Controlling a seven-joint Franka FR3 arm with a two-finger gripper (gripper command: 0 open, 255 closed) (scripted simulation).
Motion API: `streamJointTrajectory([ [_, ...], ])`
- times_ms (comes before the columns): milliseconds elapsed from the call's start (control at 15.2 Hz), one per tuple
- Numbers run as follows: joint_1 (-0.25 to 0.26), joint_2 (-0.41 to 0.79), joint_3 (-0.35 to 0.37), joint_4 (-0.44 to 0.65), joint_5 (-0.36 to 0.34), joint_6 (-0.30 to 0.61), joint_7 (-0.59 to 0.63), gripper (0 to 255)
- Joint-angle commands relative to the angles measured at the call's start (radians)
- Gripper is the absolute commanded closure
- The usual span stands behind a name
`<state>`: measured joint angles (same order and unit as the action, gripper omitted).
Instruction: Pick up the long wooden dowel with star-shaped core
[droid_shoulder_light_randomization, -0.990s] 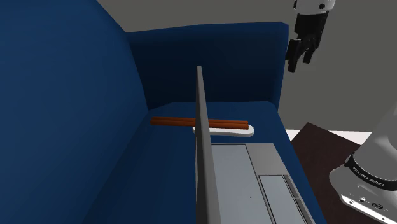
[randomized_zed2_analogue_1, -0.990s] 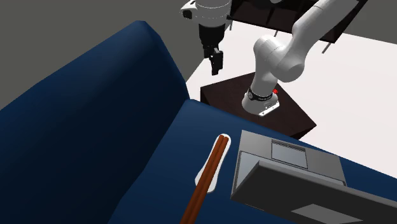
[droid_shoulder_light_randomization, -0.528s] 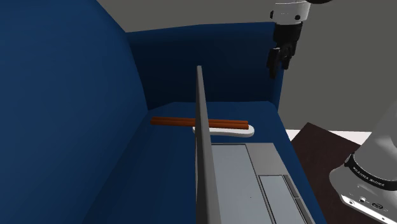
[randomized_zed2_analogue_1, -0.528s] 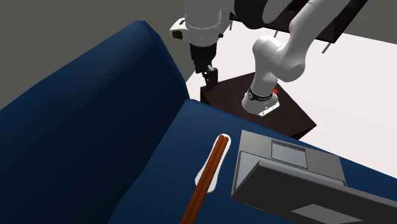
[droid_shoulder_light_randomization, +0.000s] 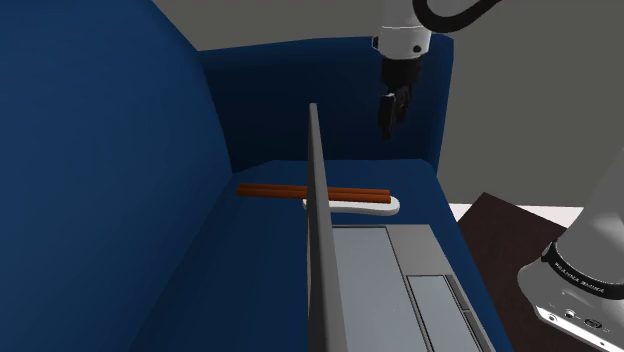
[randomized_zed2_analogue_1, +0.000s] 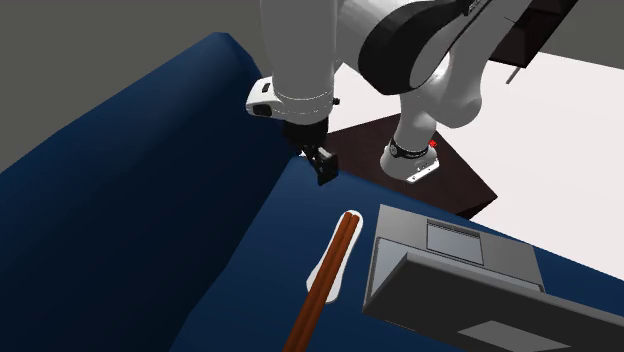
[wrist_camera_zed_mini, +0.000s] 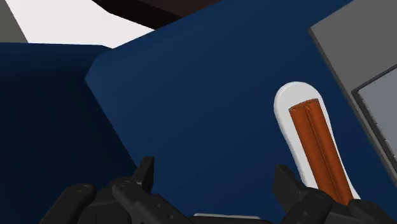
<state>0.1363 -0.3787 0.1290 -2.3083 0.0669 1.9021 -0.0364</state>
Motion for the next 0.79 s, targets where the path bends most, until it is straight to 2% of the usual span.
streamJointTrajectory([
  [0,0.023,0.058,0.020,0.030,0.009,0.035,-0.020,0],
  [726,0.130,0.342,0.126,0.232,0.013,0.148,-0.119,0],
])
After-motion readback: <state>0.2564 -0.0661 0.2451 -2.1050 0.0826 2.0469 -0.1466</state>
